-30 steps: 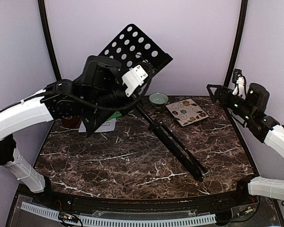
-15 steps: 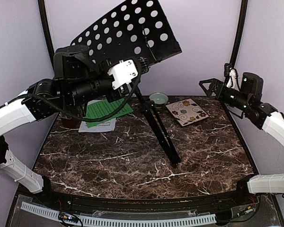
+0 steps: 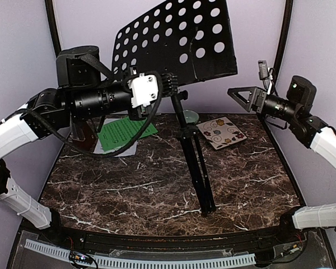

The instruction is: Set up the instrument practice props

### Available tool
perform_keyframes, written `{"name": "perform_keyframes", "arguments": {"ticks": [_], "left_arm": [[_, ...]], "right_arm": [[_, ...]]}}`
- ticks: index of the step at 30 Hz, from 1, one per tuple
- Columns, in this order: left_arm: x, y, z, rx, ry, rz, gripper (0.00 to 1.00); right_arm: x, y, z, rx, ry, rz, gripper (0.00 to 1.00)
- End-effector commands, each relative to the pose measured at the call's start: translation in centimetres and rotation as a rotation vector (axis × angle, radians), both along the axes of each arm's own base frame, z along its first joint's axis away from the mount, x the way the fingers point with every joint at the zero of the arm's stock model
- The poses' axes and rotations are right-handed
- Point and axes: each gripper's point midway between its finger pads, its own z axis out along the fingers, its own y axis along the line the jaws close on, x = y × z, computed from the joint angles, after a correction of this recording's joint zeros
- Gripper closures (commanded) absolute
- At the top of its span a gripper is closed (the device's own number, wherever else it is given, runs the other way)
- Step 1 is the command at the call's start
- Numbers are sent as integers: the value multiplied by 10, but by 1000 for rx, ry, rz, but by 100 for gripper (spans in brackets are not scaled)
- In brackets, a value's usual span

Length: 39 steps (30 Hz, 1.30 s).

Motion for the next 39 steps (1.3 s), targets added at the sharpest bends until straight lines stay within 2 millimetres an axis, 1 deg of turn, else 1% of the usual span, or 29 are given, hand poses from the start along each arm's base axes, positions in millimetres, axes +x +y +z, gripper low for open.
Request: {"name": "perform_keyframes", "arguments": {"ticks": [1,2,4,7,9,13,15,17,20,24,28,36,39], "left_arm": [[-39,43,131,-327,-256,-97,100],[-42,41,129,-319,-260,-115,100],[-47,39,126,-305,-268,-149,100],[-57,34,121,-296,-265,-216,100],[-63,31,118,-295,-257,-253,100],[-73,27,113,-288,-249,-317,100],[-77,25,112,-289,-241,-343,100],[-81,24,111,-293,-230,-372,100],[-84,20,107,-285,-217,-397,100],[-84,18,104,-273,-217,-406,100],[-87,16,101,-272,-214,-425,100],[-89,9,94,-259,-198,-455,100],[-89,7,93,-259,-195,-459,100]], "right_arm": [[-42,24,18,58,-126,248,5],[-49,29,18,59,-132,290,7],[-58,40,15,43,-132,362,8],[-69,58,13,17,-128,461,4],[-70,68,10,12,-110,501,3],[-71,85,4,4,-103,564,7],[-76,91,5,-2,-114,610,8],[-79,94,16,-2,-146,650,10],[-83,103,24,4,-159,702,14],[-91,116,20,-15,-158,752,20],[-102,125,17,-25,-174,785,26],[-102,134,20,-27,-186,799,38],[-101,135,19,-32,-186,801,47]]}}
